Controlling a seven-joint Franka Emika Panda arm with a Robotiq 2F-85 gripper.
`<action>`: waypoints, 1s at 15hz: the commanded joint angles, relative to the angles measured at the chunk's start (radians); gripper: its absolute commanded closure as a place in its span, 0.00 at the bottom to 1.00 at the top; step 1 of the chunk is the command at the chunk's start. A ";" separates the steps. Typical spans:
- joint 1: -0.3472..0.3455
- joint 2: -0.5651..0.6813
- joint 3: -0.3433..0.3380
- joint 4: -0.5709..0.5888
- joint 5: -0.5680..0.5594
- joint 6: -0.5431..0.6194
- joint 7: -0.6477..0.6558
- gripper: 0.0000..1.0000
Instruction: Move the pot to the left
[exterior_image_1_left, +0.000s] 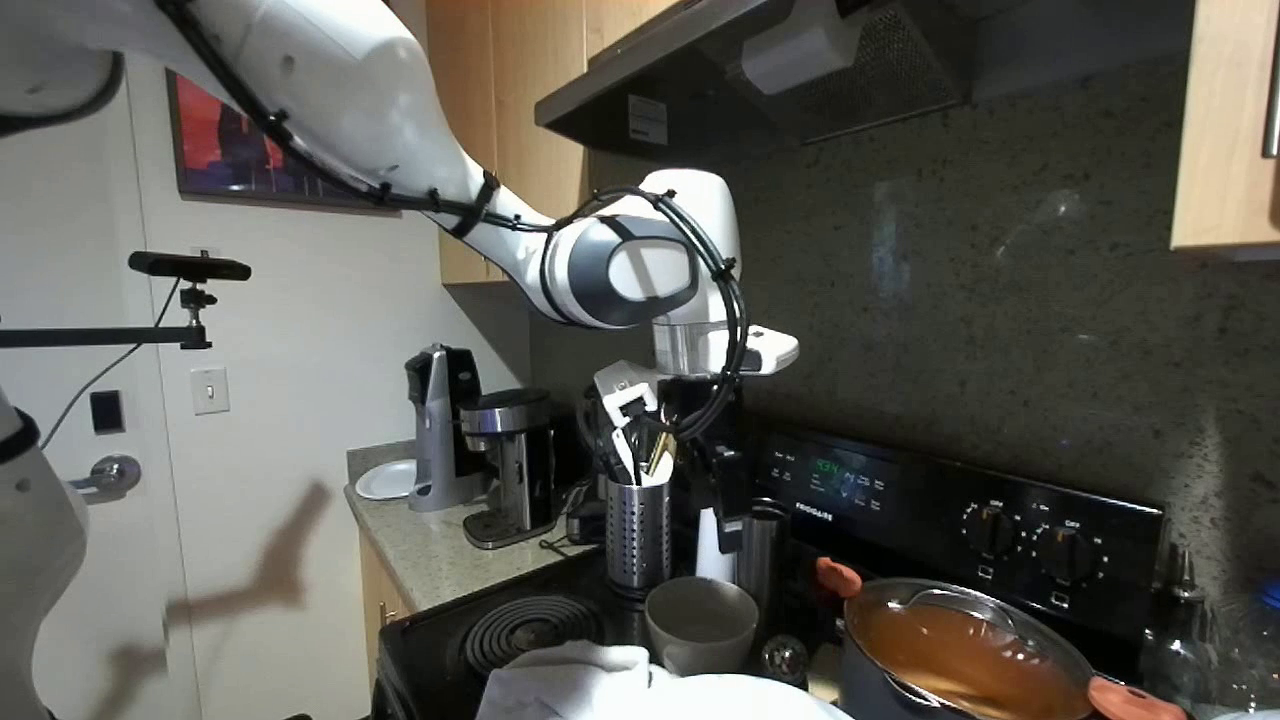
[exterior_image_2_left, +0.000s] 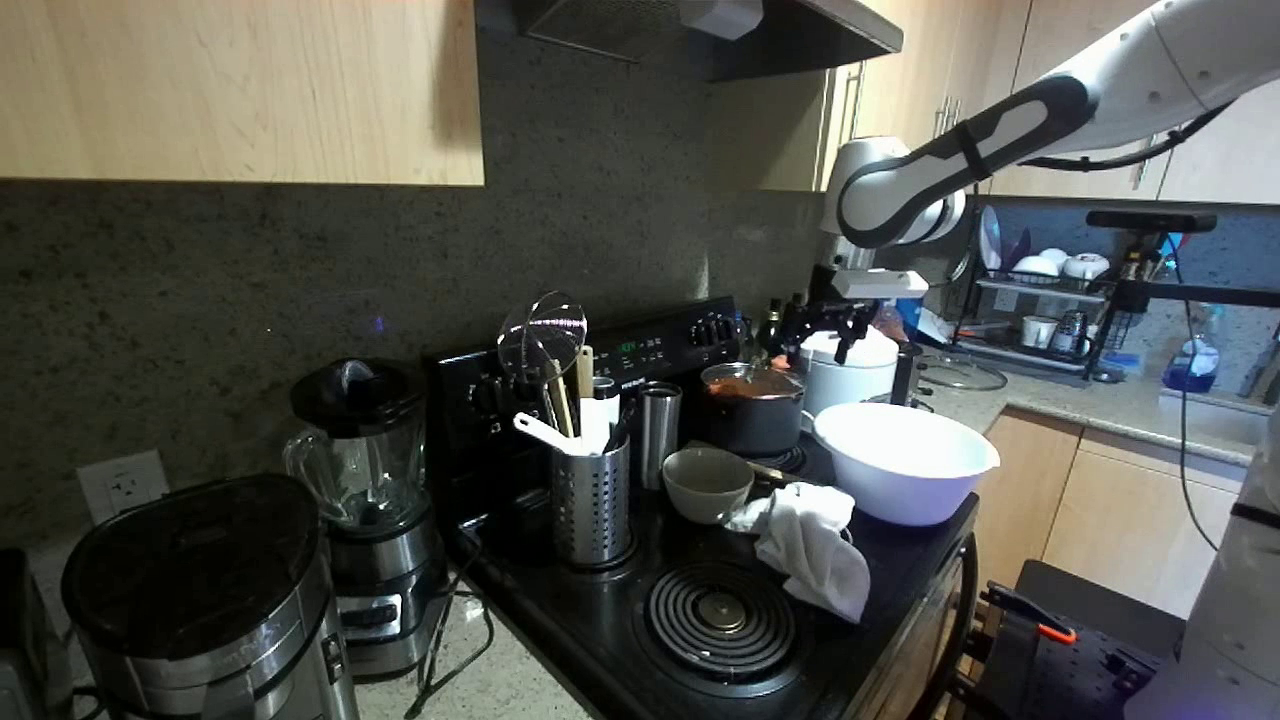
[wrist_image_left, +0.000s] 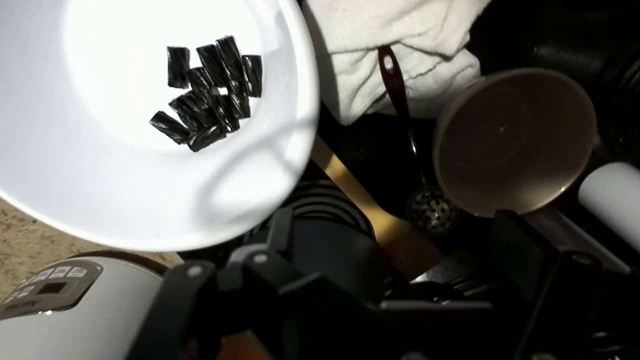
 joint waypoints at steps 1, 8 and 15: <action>-0.008 0.205 0.010 0.223 -0.018 -0.026 0.143 0.00; 0.008 0.546 -0.061 0.587 0.008 -0.042 0.299 0.00; -0.013 0.696 -0.129 0.779 0.029 -0.068 0.394 0.00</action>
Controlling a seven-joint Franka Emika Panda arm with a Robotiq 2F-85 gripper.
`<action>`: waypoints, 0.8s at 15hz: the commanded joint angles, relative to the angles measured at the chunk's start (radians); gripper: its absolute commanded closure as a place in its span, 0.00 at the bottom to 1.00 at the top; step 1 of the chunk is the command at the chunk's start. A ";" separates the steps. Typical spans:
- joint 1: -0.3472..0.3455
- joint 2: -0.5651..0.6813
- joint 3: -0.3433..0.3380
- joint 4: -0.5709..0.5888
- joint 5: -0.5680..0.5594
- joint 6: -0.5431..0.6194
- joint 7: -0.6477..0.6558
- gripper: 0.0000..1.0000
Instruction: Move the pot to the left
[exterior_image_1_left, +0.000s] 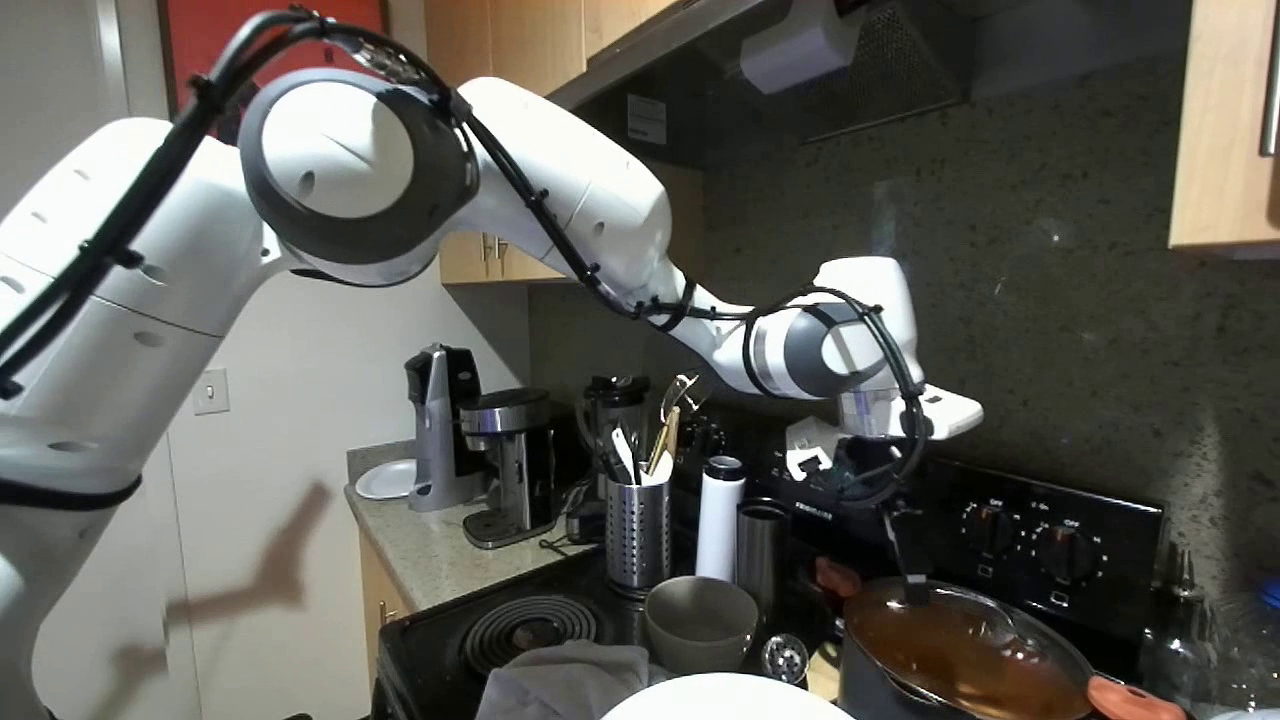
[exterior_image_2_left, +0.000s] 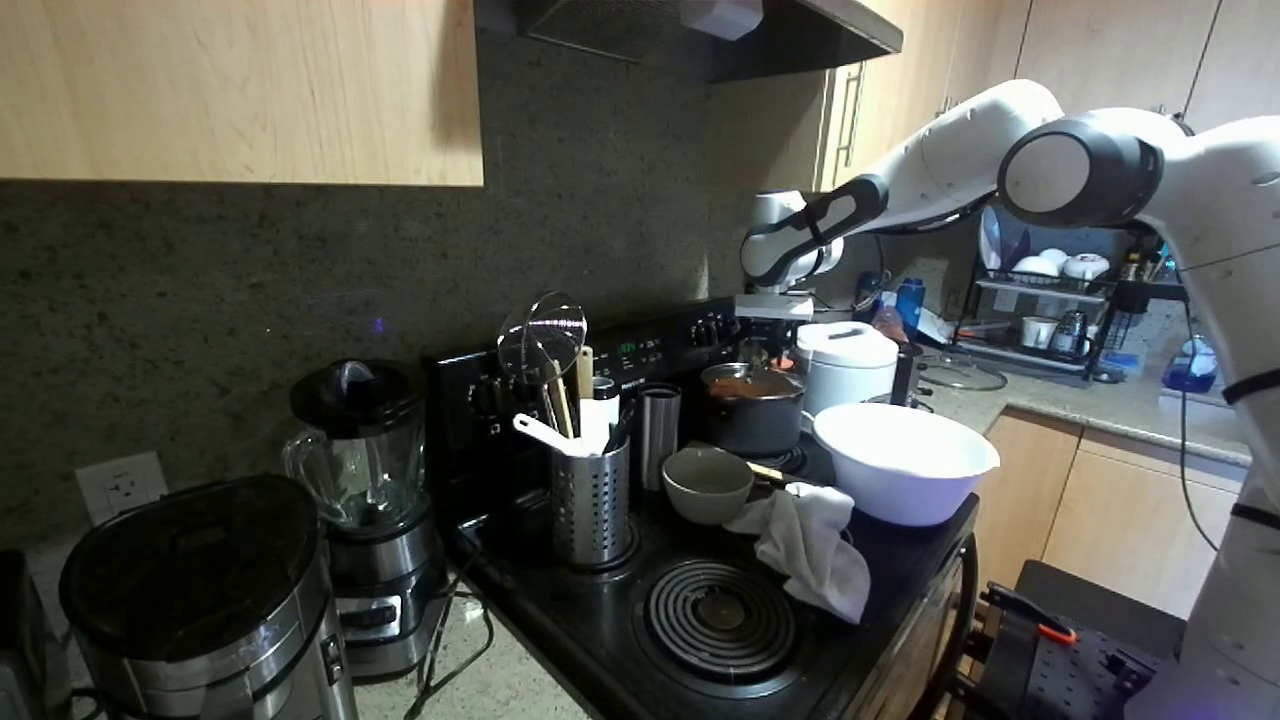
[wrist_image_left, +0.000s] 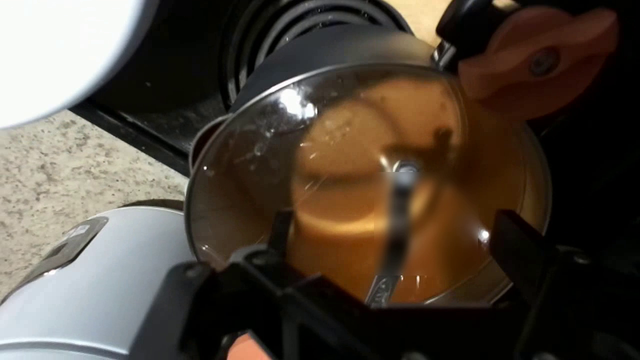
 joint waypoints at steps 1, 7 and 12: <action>-0.008 0.053 -0.022 0.097 0.021 -0.055 0.061 0.00; -0.018 0.082 -0.030 0.116 0.021 -0.089 0.128 0.44; -0.019 0.083 -0.022 0.114 0.035 -0.079 0.162 0.81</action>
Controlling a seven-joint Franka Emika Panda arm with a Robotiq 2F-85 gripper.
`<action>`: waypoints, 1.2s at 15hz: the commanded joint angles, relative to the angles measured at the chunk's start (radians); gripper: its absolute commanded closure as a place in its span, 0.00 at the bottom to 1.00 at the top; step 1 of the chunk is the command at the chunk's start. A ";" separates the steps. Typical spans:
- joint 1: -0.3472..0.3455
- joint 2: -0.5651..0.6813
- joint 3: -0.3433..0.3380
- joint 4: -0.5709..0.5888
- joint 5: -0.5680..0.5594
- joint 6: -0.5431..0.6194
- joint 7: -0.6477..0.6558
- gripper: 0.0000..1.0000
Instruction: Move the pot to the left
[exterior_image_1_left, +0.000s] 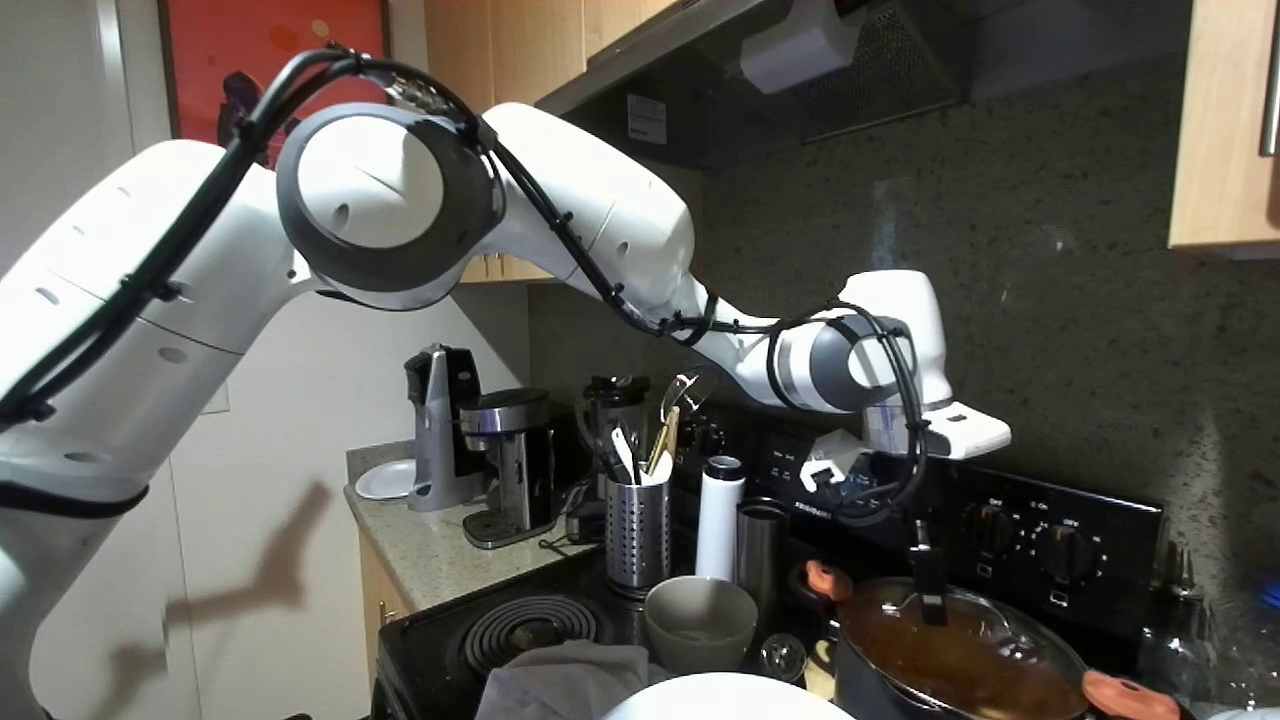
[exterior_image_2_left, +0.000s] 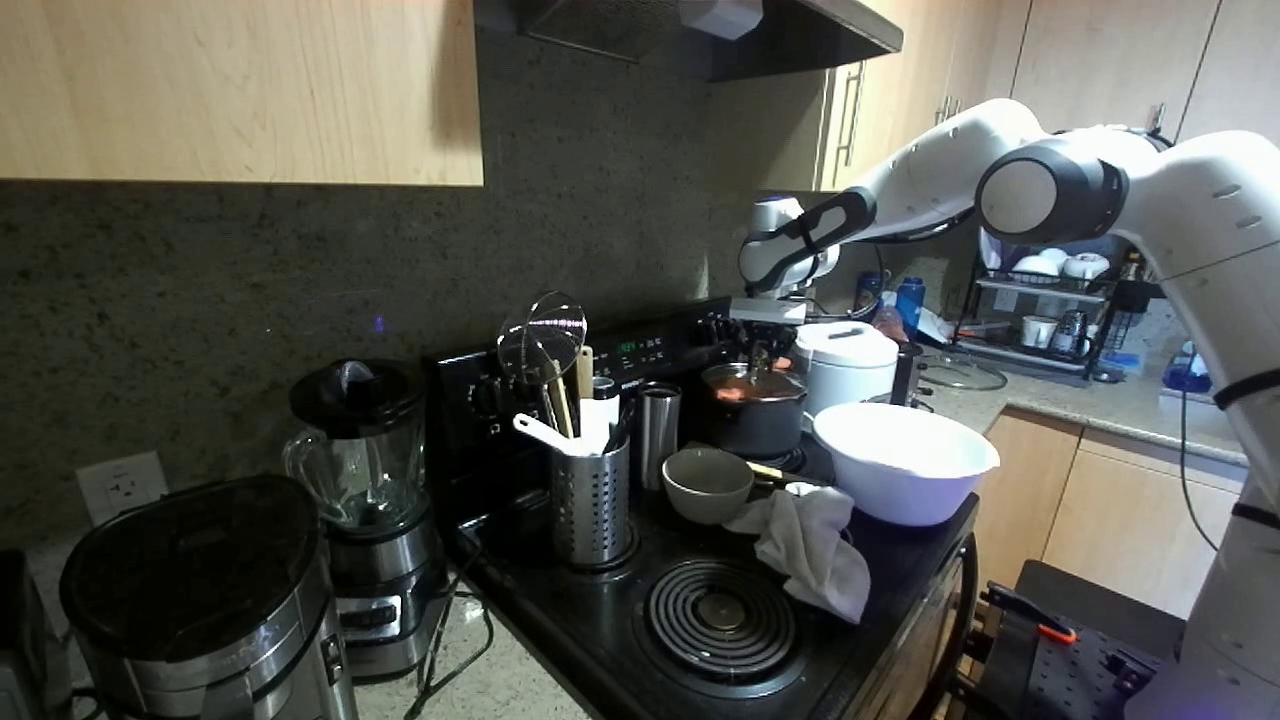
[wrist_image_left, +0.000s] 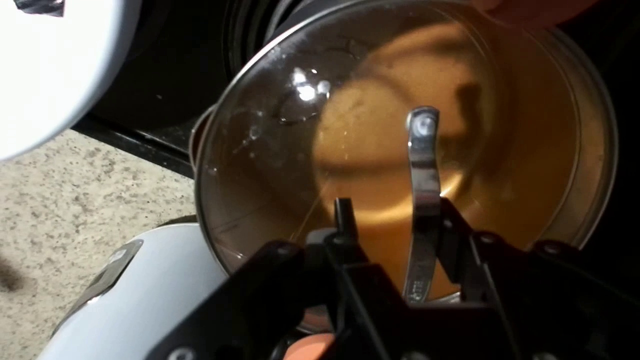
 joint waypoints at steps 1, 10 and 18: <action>0.000 0.006 0.001 0.023 0.026 -0.027 0.032 0.88; 0.018 -0.008 -0.007 0.031 0.024 -0.027 0.134 0.96; 0.051 -0.058 -0.017 0.017 -0.004 -0.032 0.253 0.96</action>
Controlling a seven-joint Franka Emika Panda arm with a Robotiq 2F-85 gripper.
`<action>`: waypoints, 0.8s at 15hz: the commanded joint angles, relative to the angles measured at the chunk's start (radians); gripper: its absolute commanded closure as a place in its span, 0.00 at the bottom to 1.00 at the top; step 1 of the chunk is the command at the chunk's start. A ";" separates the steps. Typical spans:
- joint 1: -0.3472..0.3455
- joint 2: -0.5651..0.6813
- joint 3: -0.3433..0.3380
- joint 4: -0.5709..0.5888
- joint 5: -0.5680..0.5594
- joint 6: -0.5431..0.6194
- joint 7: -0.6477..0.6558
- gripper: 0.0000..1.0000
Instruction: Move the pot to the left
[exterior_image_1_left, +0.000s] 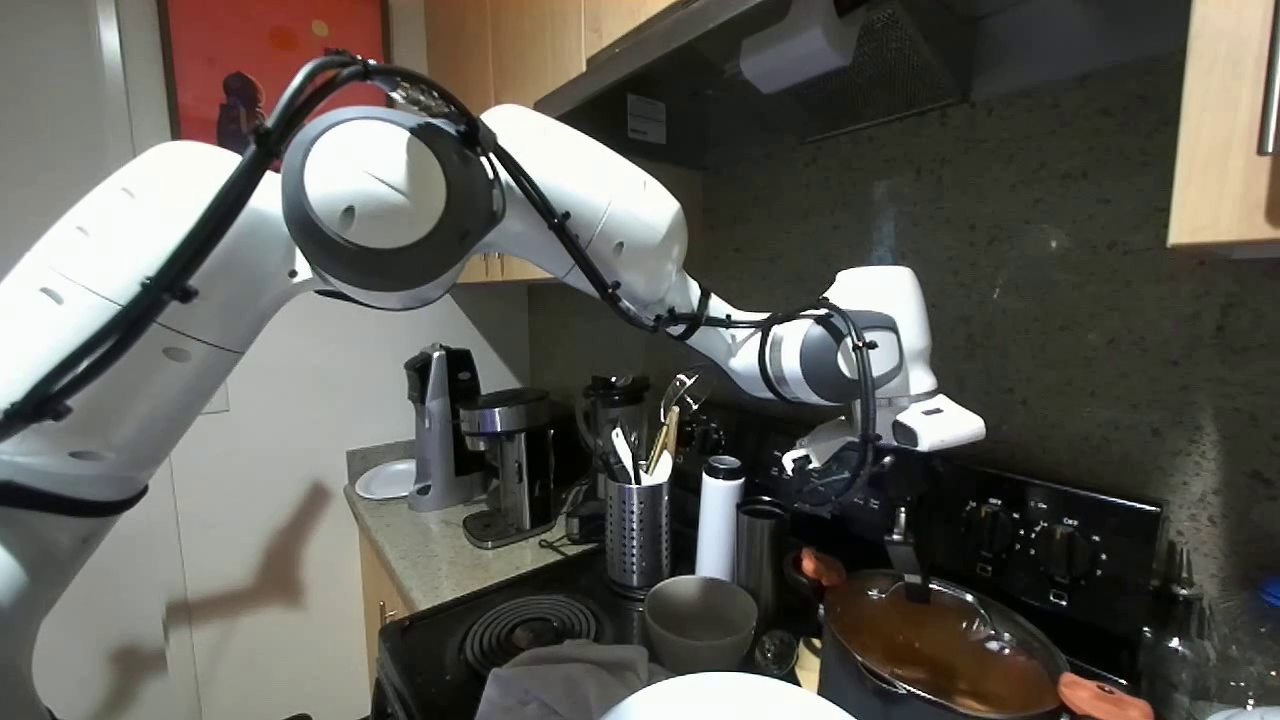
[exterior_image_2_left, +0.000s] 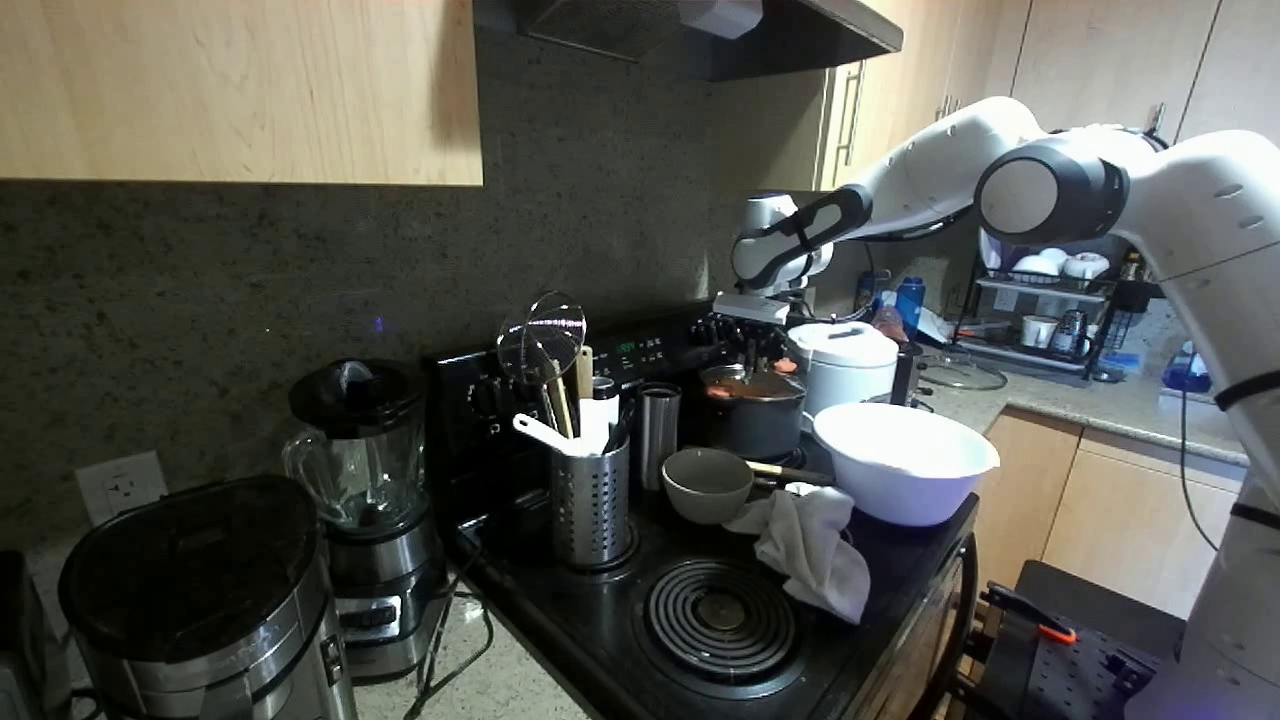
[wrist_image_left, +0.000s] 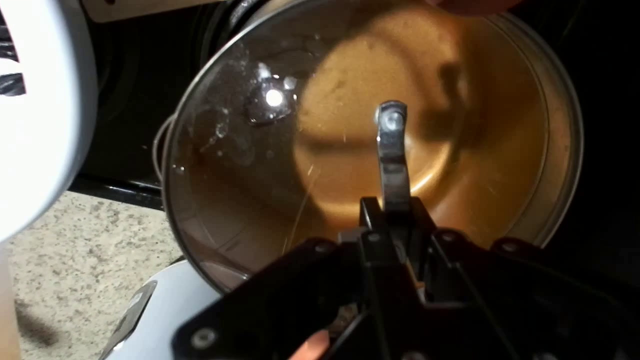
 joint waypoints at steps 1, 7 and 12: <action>0.029 -0.062 -0.017 0.005 -0.018 -0.028 0.069 0.96; 0.041 -0.101 -0.019 -0.018 -0.034 -0.051 0.114 0.96; 0.045 -0.144 -0.011 -0.048 -0.046 -0.117 0.101 0.96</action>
